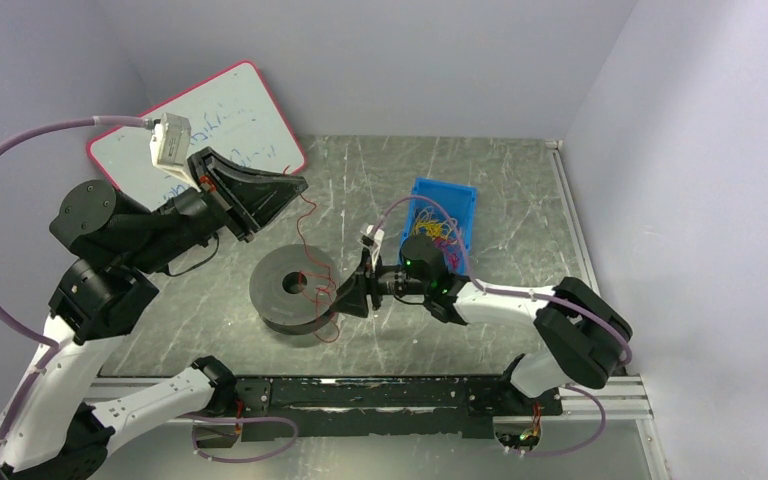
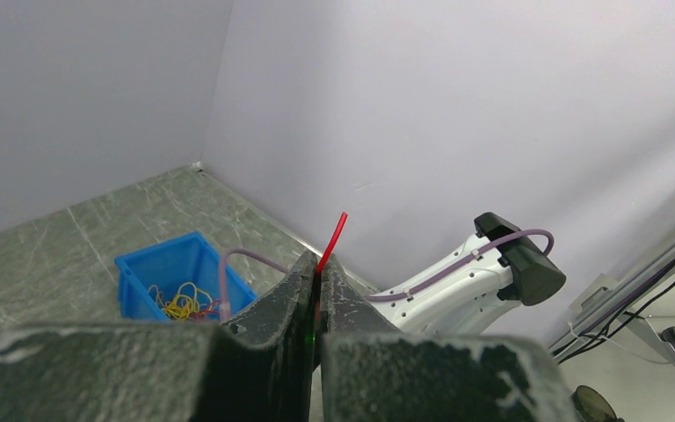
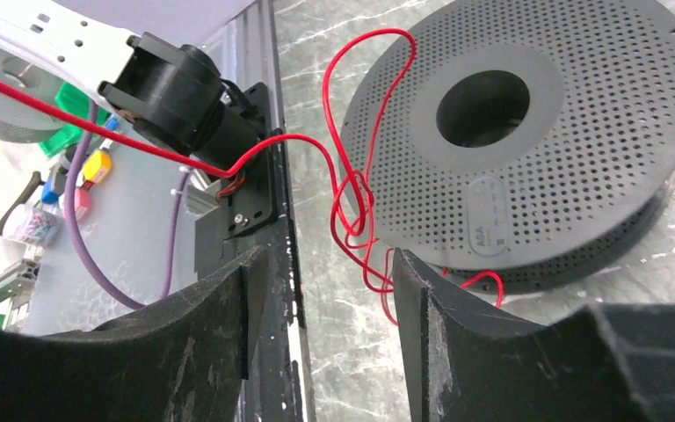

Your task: Wrap the cables

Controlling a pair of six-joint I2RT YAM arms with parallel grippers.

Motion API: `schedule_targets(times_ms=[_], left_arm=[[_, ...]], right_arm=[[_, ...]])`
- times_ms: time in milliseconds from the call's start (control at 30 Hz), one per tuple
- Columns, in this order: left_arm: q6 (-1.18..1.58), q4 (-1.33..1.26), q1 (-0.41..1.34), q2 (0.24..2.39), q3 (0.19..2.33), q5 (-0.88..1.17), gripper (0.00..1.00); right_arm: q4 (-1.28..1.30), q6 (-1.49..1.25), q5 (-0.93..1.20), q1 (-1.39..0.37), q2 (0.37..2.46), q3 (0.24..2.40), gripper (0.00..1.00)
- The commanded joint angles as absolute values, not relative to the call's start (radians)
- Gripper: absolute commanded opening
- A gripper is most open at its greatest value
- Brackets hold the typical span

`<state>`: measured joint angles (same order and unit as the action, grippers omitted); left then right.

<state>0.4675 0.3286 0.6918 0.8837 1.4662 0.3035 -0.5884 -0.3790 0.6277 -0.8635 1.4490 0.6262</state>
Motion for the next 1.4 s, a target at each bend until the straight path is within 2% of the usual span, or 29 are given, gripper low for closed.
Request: schedule_targets(times_ms=[0, 200, 267, 433, 533, 667, 800, 1000, 1133, 1367], left_arm=[[0.459, 0.327, 0.698, 0.881, 1.500, 0.287, 0.07], [0.459, 0.325, 0.699, 0.883, 1.503, 0.289, 0.07], [0.457, 0.322, 0.699, 0.881, 1.501, 0.288, 0.07], [0.451, 0.330, 0.699, 0.879, 1.504, 0.278, 0.07], [0.435, 0.351, 0.698, 0.880, 1.510, 0.246, 0.07], [0.360, 0.411, 0.698, 0.863, 1.521, 0.105, 0.07], [0.259, 0.499, 0.699, 0.823, 1.522, -0.259, 0.07], [0.170, 0.540, 0.698, 0.744, 1.429, -0.680, 0.07], [0.134, 0.558, 0.699, 0.717, 1.374, -0.841, 0.07], [0.166, 0.680, 0.698, 0.709, 1.367, -1.077, 0.07]], right_arm=[[-0.694, -0.404, 0.642, -0.889, 1.486, 0.654, 0.57], [-0.707, -0.402, 0.611, -0.904, 1.534, 0.674, 0.55], [-0.718, -0.405, 0.615, -0.907, 1.547, 0.682, 0.51], [-0.705, -0.396, 0.632, -0.910, 1.560, 0.697, 0.22], [-0.683, -0.389, 0.609, -0.911, 1.532, 0.683, 0.00], [-0.600, -0.353, 0.555, -0.910, 1.431, 0.636, 0.00], [-0.463, -0.320, 0.497, -0.899, 1.250, 0.595, 0.00], [-0.203, -0.275, 0.403, -0.880, 0.999, 0.591, 0.00], [-0.057, -0.260, 0.381, -0.873, 0.866, 0.617, 0.00], [0.191, -0.227, 0.335, -0.861, 0.768, 0.716, 0.00]])
